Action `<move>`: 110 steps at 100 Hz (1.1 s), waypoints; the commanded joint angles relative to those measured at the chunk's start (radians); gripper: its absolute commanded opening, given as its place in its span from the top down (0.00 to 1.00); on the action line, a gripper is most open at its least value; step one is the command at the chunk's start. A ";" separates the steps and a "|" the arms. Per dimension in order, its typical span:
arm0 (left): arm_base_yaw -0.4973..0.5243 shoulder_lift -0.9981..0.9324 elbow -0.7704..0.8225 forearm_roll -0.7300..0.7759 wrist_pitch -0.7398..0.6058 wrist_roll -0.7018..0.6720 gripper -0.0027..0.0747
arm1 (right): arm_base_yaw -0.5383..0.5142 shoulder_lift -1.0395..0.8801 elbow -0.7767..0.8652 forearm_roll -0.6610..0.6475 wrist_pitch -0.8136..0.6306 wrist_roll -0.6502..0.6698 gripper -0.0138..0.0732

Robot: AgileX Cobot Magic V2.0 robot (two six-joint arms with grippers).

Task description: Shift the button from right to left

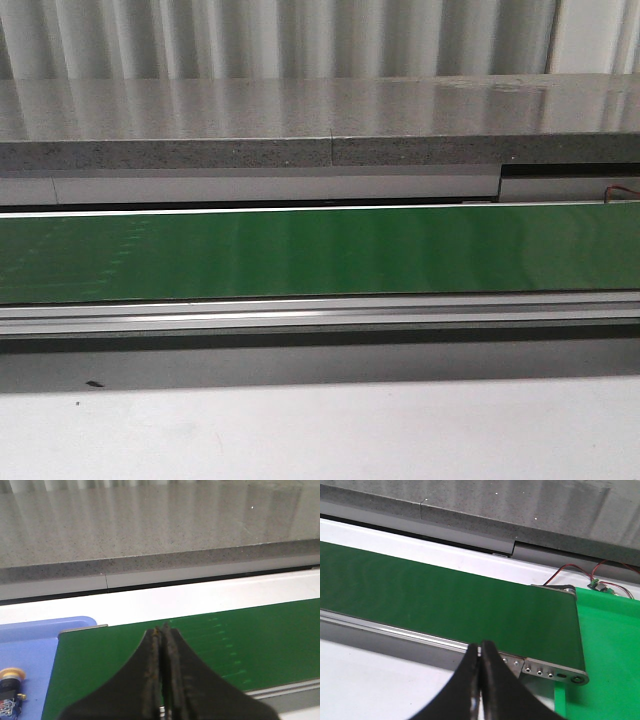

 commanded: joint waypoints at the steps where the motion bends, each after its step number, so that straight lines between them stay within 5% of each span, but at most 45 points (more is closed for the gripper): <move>1: -0.007 -0.041 -0.008 -0.006 -0.078 -0.008 0.99 | -0.001 0.011 -0.022 -0.003 -0.071 -0.008 0.92; 49: -0.007 -0.287 0.105 0.017 -0.065 -0.008 0.99 | -0.001 0.011 -0.022 -0.003 -0.071 -0.008 0.92; 83: 0.074 -0.287 0.316 0.062 -0.359 -0.008 0.99 | -0.001 0.011 -0.022 -0.003 -0.071 -0.008 0.92; 110: 0.086 -0.336 0.470 0.040 -0.372 -0.008 0.99 | -0.001 0.011 -0.022 -0.003 -0.072 -0.008 0.92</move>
